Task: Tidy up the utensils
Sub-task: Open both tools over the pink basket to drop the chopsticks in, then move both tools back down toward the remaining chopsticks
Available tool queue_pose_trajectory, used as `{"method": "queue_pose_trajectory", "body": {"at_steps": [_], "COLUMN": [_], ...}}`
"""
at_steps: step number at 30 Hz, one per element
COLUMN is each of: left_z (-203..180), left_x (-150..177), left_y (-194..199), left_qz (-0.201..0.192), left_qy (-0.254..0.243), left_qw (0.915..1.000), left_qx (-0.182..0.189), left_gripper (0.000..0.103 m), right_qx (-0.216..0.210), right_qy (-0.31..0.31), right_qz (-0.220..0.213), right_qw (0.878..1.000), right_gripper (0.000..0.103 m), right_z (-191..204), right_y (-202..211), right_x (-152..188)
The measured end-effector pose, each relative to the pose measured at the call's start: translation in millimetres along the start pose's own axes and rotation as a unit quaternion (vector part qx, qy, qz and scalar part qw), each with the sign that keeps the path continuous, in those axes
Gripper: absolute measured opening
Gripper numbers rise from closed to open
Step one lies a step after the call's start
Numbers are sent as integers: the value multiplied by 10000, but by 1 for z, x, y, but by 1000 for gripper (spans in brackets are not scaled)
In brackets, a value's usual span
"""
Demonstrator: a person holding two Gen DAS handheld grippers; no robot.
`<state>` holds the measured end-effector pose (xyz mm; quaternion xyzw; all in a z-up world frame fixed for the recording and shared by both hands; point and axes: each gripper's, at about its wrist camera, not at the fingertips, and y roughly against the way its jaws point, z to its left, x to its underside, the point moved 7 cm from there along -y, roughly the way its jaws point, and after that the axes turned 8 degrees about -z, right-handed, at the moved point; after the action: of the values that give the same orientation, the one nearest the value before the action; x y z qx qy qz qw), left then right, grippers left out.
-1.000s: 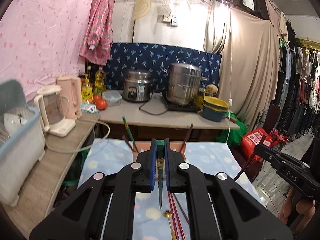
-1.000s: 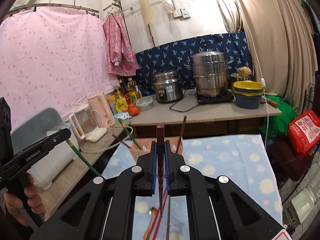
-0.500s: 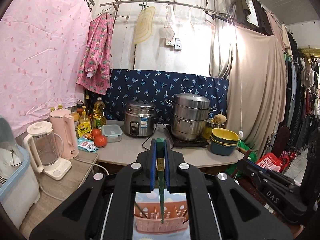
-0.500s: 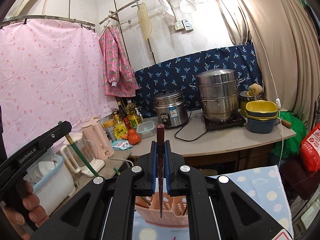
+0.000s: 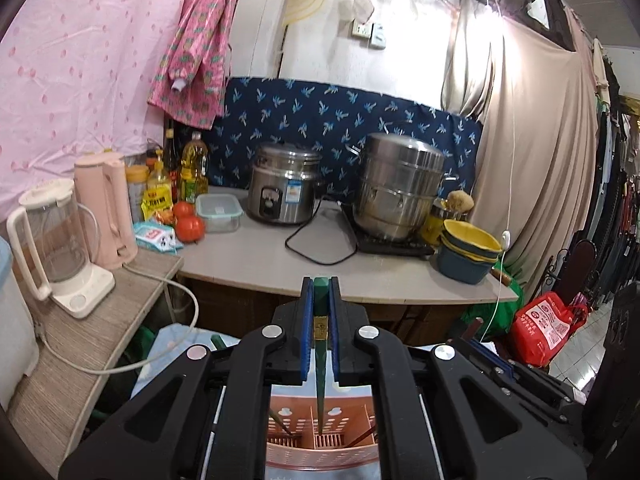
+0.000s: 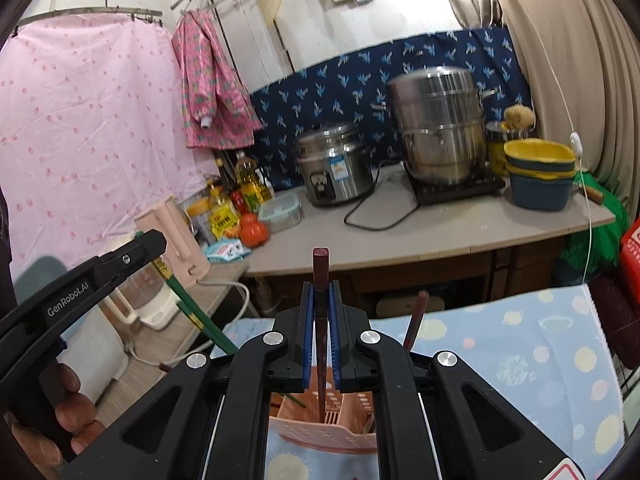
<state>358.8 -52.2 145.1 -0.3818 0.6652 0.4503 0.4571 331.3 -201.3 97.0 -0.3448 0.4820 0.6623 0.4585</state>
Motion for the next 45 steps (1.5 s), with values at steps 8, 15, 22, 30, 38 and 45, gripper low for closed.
{"method": "queue_pose_trajectory", "body": {"at_steps": [8,15,22,30,38,45], "left_z": [6,8,11,9,4,2], "left_x": [28,40,40,46,78,139], "left_y": [-18,-23,-12,23,75,116], "left_qz": [293,417,305,350,596,1051], "left_qy": [10,16,-20,-34,-90,-31], "left_qw": [9996,9990,9989,9989,9979,9943], "left_qx": [-53,-141,-357,-304,-252,-192], "left_gripper": [7,7,36,36,41,41], "right_qx": [114,141,259,286,410,560], "right_qy": [12,-56,-82,26,183,272], "right_qz": [233,301,56,57,222,522], "right_qw": [9997,9994,9996,9996,9987,9967], "right_gripper": [7,11,36,36,36,36], "right_z": [-5,-7,-10,-8,-10,-19], "right_y": [-16,-20,-2,37,92,138], "right_x": [24,30,25,31,66,118]}}
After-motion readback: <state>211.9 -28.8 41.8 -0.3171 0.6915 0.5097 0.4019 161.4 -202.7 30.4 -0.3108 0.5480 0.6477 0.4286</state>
